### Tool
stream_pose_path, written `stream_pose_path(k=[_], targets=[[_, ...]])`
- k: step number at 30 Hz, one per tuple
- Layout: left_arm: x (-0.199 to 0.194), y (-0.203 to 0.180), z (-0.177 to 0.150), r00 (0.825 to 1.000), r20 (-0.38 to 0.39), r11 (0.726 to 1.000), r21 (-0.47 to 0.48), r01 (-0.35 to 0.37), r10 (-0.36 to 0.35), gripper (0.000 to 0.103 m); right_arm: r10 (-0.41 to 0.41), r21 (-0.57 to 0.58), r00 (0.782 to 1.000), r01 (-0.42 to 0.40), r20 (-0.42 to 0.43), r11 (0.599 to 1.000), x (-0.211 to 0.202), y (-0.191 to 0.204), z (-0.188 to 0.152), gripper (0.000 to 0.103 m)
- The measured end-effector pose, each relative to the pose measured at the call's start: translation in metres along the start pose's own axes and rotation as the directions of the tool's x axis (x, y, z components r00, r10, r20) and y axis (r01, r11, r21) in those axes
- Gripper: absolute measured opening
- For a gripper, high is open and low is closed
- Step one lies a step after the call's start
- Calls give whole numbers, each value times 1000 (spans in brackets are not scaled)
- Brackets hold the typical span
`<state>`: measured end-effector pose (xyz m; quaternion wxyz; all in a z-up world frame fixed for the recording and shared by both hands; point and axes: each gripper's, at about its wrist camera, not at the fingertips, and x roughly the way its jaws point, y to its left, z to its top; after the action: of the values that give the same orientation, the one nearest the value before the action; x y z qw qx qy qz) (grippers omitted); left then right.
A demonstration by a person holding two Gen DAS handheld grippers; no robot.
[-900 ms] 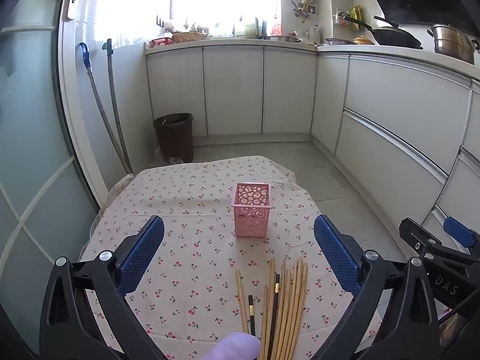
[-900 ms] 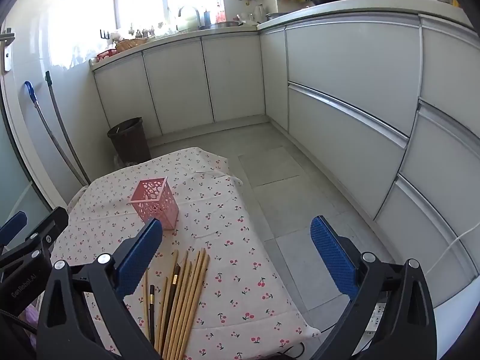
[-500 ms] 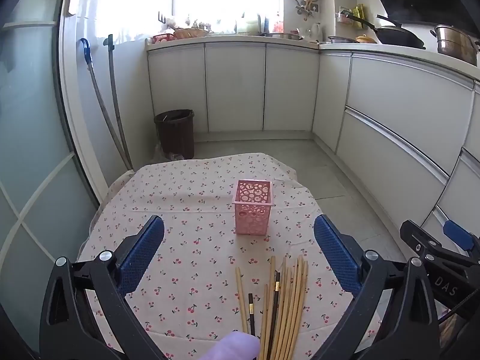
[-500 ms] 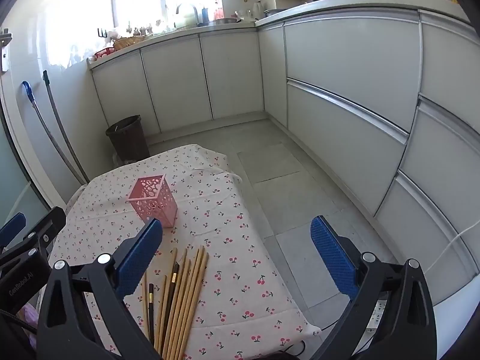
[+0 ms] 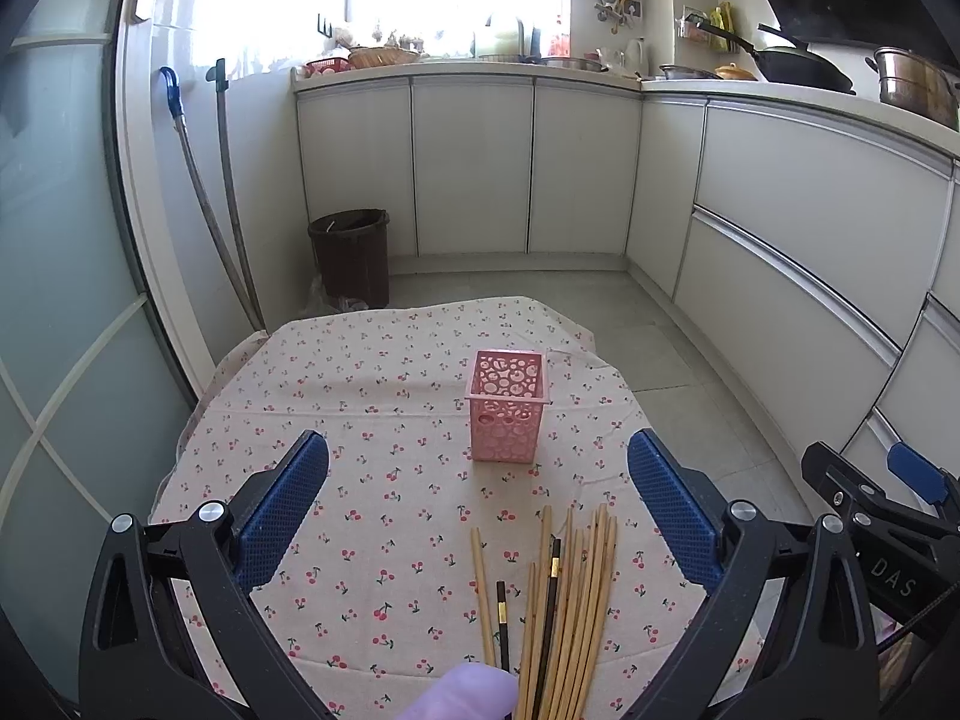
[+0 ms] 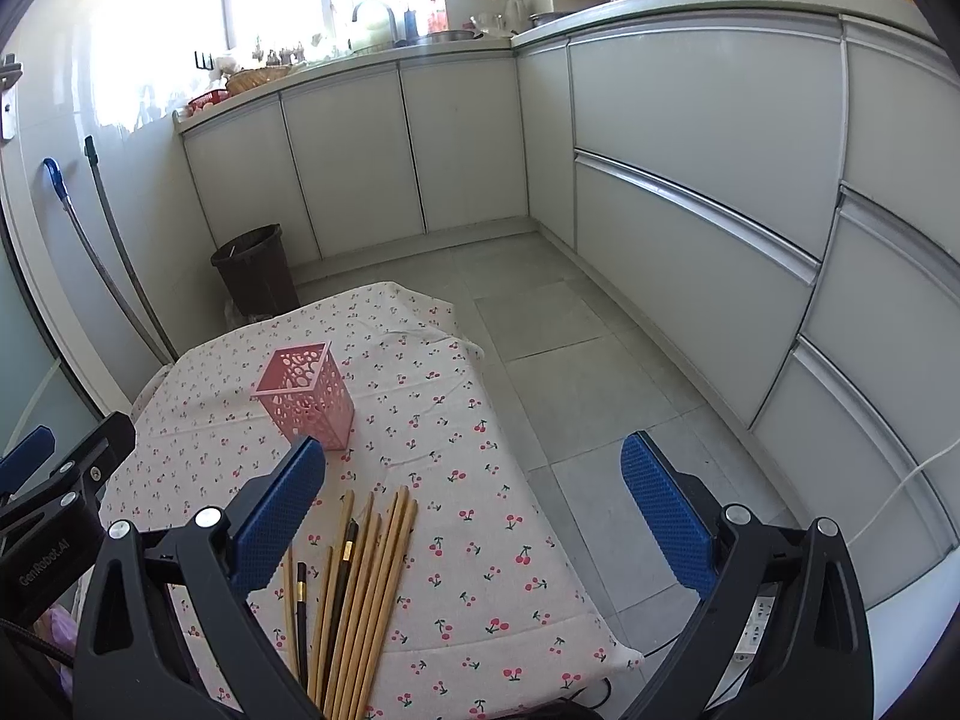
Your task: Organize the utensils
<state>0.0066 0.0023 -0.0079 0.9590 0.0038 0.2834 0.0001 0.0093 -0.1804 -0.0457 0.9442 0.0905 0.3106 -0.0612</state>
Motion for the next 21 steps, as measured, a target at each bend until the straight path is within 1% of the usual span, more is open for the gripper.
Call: stream_pose_path(k=[21], targets=[[3,-1,-2,1000,-10,1000,1,-2,2,96,1,1,1000,-1,-4,1000,0,-1,1,96]])
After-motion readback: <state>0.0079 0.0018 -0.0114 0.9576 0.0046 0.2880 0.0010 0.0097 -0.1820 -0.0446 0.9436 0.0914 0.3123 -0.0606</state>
